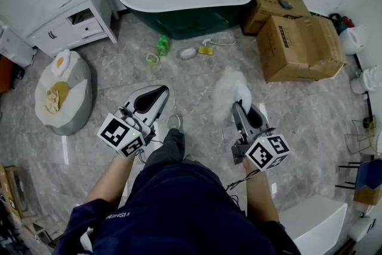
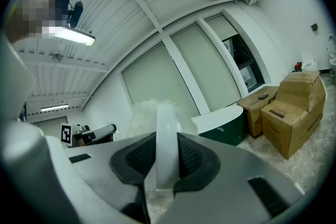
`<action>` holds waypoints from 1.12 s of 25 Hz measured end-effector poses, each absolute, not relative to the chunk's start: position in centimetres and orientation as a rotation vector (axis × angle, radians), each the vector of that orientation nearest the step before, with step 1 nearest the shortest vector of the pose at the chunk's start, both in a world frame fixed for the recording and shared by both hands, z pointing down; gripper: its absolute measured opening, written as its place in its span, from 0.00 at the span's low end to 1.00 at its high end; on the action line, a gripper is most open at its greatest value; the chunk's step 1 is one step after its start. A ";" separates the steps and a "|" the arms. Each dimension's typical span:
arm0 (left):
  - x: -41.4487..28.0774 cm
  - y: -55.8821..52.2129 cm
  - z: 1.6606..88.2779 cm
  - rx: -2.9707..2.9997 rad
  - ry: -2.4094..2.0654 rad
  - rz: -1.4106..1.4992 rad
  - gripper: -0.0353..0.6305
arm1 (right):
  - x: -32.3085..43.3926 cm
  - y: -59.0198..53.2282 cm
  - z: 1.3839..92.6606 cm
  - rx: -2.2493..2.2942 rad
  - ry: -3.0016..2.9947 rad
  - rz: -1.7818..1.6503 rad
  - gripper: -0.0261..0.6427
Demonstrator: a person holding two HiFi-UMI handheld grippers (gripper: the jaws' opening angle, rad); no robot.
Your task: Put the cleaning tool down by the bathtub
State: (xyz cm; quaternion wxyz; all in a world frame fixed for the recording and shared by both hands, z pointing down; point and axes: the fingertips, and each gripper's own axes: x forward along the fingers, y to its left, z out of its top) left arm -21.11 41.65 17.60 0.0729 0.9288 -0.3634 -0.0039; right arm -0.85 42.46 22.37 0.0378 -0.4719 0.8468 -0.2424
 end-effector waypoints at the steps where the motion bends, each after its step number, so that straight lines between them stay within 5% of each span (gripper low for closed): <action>1: -21.2 41.1 17.8 2.788 -1.086 -0.011 0.10 | -0.9 41.9 22.5 -1.453 2.596 -0.747 0.18; 28: -24.9 20.2 20.1 2.786 -0.911 0.027 0.10 | -6.3 23.4 24.9 -1.581 2.532 -0.854 0.18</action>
